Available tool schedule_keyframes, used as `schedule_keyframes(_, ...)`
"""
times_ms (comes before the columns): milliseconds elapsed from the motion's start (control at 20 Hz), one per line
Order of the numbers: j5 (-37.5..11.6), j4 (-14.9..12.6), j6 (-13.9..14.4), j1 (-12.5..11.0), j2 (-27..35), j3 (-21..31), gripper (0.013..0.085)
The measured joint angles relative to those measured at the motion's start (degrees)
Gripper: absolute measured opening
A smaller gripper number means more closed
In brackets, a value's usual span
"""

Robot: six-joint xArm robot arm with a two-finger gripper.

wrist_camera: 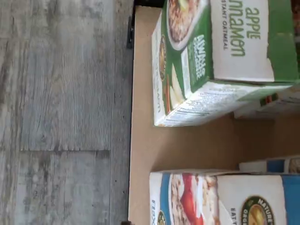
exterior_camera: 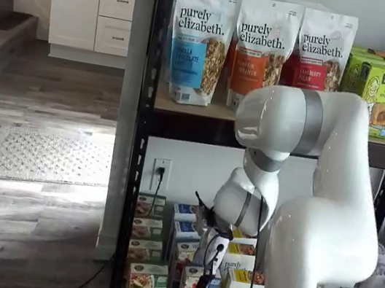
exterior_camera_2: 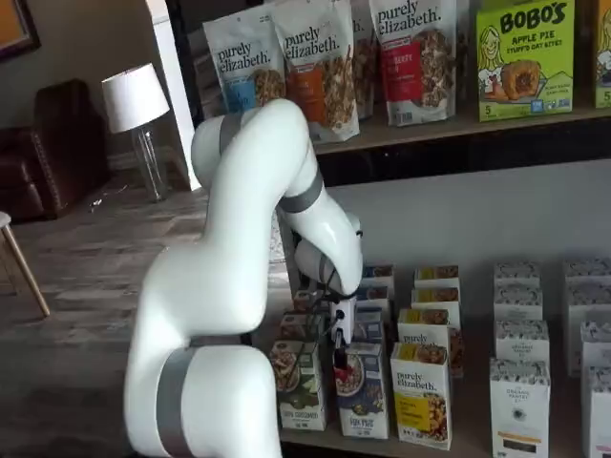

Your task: Pick up the blue and white box that is on the bottom shelf, the second box from the left

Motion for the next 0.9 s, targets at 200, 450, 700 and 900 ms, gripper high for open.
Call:
schedule_keyframes(200,1.19,-1.74,1.12,-0.67,2.01,-3.04,0.0850)
schedule_keyframes(450,2.70,-5.01,3.62,-1.27,5.06,-7.37,0.0850)
schedule_keyframes(700,4.53,-9.37,7.33,-1.53,7.92,-11.31,0.0850)
schedule_keyframes(900,6.91,-12.72,10.16,-1.69,9.75,-13.94,0.0850)
